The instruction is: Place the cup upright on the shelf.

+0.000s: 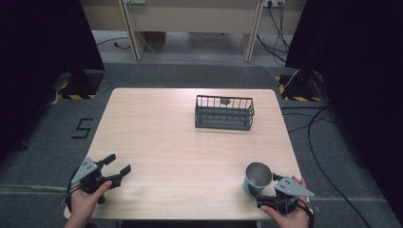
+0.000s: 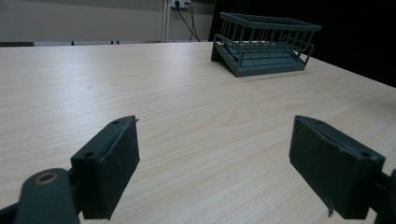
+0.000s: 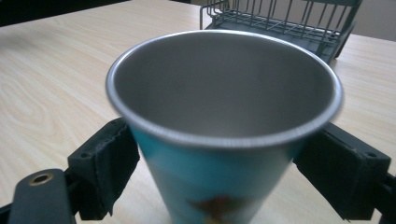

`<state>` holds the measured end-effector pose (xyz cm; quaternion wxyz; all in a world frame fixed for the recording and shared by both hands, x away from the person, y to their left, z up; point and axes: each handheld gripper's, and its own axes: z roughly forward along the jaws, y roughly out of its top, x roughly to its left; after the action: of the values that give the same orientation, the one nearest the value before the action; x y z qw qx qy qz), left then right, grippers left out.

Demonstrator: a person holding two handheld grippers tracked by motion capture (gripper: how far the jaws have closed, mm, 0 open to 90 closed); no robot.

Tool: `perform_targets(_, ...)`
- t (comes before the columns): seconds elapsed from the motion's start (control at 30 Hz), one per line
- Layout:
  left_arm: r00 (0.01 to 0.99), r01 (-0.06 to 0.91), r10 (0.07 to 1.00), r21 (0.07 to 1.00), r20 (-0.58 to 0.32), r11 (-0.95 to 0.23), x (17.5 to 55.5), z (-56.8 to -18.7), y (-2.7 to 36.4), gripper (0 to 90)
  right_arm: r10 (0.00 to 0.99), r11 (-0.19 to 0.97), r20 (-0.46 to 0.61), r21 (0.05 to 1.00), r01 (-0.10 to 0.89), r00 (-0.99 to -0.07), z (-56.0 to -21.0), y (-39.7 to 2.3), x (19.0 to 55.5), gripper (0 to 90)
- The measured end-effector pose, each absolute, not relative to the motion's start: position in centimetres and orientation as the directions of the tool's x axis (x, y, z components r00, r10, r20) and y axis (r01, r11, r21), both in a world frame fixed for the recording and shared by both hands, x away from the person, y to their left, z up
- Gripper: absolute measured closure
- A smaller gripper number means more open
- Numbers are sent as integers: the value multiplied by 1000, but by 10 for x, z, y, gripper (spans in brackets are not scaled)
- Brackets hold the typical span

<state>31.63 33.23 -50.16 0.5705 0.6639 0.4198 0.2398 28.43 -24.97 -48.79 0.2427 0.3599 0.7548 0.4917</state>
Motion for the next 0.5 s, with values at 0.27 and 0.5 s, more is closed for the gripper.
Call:
perform_targets(0.27,536,283,829,959,-159,1,316,-501,332,155,771,276,-31,917,289,-636,-488,-240,297,148)
perform_targets(0.5,538,282,828,959,-159,0,316,-501,332,155,771,252,-13,924,287,-637,-488,-236,300,156)
